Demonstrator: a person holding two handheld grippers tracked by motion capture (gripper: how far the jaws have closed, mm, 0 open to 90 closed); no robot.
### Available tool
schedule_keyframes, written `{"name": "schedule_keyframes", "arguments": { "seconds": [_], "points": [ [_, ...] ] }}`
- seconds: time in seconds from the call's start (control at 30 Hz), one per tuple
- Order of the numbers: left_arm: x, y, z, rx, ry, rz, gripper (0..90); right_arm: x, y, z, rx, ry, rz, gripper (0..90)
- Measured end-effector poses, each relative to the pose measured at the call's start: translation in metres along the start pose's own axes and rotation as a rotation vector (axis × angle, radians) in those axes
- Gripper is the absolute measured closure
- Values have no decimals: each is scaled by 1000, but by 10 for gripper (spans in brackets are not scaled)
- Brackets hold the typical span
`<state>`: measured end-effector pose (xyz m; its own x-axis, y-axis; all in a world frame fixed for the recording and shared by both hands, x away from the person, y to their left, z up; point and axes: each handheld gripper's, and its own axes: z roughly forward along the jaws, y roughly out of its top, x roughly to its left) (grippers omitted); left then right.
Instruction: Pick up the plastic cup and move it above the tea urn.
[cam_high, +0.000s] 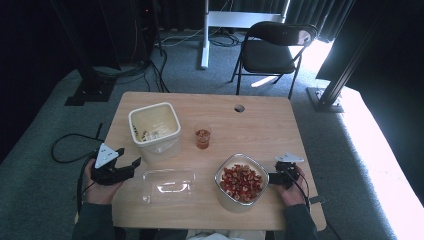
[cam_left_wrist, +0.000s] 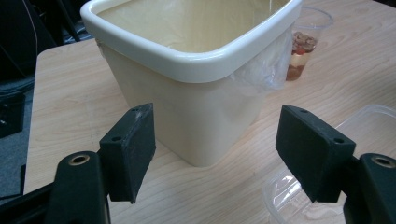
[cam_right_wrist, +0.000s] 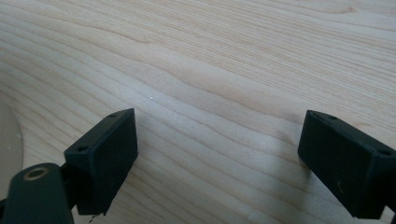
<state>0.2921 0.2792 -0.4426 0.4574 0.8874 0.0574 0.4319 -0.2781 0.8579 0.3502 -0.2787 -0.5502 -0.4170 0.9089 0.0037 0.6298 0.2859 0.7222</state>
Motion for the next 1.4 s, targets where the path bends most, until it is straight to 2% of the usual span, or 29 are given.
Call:
{"name": "schedule_keyframes", "arguments": {
  "seconds": [0.4, 0.57, 0.77, 0.9, 1.0, 1.03, 1.1, 1.23, 1.27, 1.33, 1.37, 1.4],
  "points": [
    [-1, -7, 4, 31, -59, -18, 270, 0, 0, 0, 0, 0, 0, 114],
    [-4, -14, 4, 38, -61, -30, 276, 0, 0, 0, -1, 0, 0, 114],
    [-13, -25, 9, 83, -101, -25, 345, 0, 0, 0, 0, 0, 0, 114],
    [-17, -31, 14, 105, -157, -36, 384, 0, 0, 0, 0, 0, 0, 114],
    [-20, -32, 17, 118, -167, -31, 408, 0, 0, 0, -1, 0, 0, 114],
    [-23, -33, 22, 138, -183, -24, 416, 0, 0, 0, -1, 0, 0, 114],
    [-25, -34, 27, 157, -189, -18, 434, 0, 0, 0, -1, 0, 0, 114],
    [-27, -38, 36, 212, -186, -13, 480, 0, 0, 0, 0, 0, 0, 114],
    [-27, -38, 36, 212, -186, -13, 495, 0, 0, 0, 0, 0, 1, 114],
    [-27, -41, 41, 250, -184, -9, 527, 0, 0, 0, 0, 0, 0, 114],
    [-27, -41, 41, 250, -184, -9, 538, 0, 0, 0, 0, 0, 0, 114],
    [-27, -43, 44, 278, -184, -5, 560, 0, 0, 0, 0, 0, 1, 114]
  ]
}}
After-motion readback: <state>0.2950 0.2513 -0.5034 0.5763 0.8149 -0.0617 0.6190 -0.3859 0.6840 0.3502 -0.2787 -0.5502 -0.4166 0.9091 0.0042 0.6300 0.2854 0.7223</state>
